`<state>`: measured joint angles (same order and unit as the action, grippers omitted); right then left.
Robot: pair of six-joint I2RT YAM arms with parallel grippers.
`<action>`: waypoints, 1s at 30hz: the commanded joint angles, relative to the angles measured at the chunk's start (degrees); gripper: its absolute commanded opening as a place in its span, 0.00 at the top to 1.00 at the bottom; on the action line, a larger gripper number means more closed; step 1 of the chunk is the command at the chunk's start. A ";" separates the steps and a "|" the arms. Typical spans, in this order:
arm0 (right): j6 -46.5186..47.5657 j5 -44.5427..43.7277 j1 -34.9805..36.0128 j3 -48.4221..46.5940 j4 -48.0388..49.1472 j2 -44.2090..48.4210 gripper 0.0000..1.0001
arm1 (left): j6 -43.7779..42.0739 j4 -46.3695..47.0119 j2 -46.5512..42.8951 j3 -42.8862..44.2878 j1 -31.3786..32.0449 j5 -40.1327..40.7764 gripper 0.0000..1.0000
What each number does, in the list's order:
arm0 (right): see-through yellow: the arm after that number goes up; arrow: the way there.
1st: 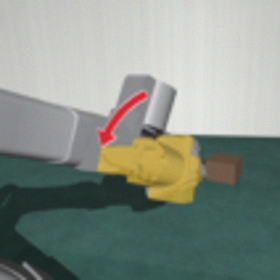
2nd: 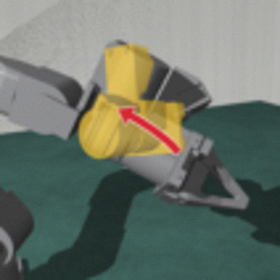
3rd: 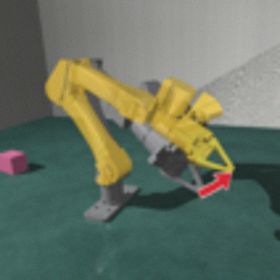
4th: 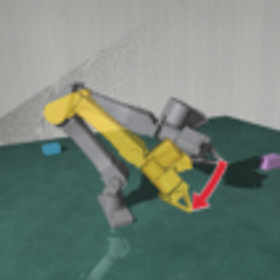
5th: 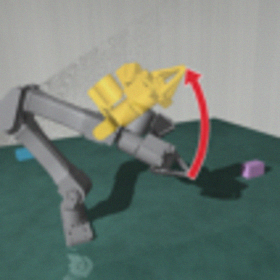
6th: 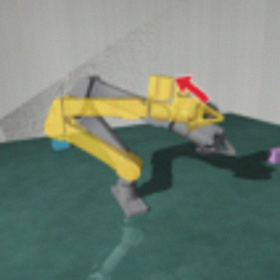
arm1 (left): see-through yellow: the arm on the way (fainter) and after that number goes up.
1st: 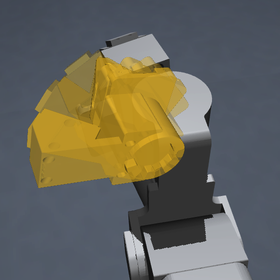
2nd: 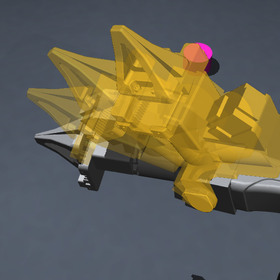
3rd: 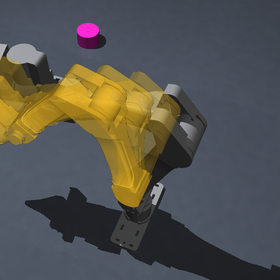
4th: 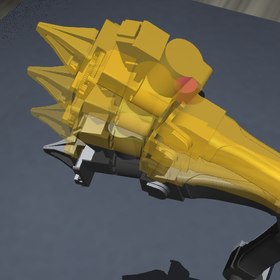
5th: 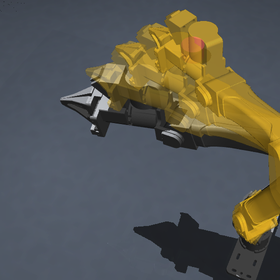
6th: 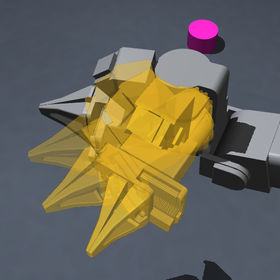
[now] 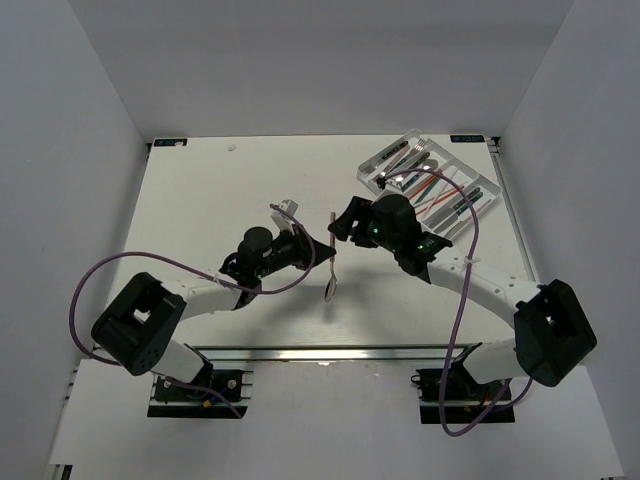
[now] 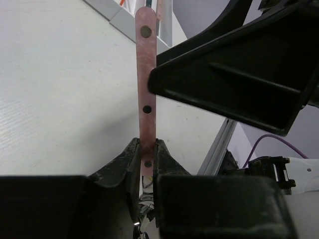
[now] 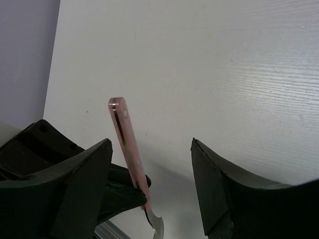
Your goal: Sort the eating utensils into containers
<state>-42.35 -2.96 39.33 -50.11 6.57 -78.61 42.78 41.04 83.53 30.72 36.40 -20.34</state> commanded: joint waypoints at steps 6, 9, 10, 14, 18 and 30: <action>0.42 -4.34 2.06 -3.41 2.66 0.38 0.33 | -1.21 1.77 -0.47 3.03 0.51 -1.90 1.00; 1.21 -3.72 2.50 -4.47 2.92 -0.40 0.43 | -0.86 2.38 -0.73 3.20 0.51 -2.78 1.00; 1.48 -3.37 2.50 -5.00 2.66 -1.01 0.49 | -0.86 2.38 -0.99 3.29 0.60 -2.86 1.00; 2.80 -0.65 2.50 -7.63 1.60 -4.26 0.89 | -2.61 -1.20 -2.31 4.61 0.60 -3.39 0.90; 3.85 1.03 1.63 -9.74 0.64 -4.80 1.00 | -5.60 -9.46 -5.21 7.15 0.60 -0.08 0.57; 3.76 -9.69 -22.87 -4.30 7.92 1.01 1.00 | -15.53 -66.86 -24.10 25.62 0.60 43.79 0.02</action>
<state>-39.24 -9.04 20.14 -55.22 8.10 -77.82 31.59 -8.16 64.27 54.63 36.93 9.08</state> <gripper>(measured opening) 0.135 0.978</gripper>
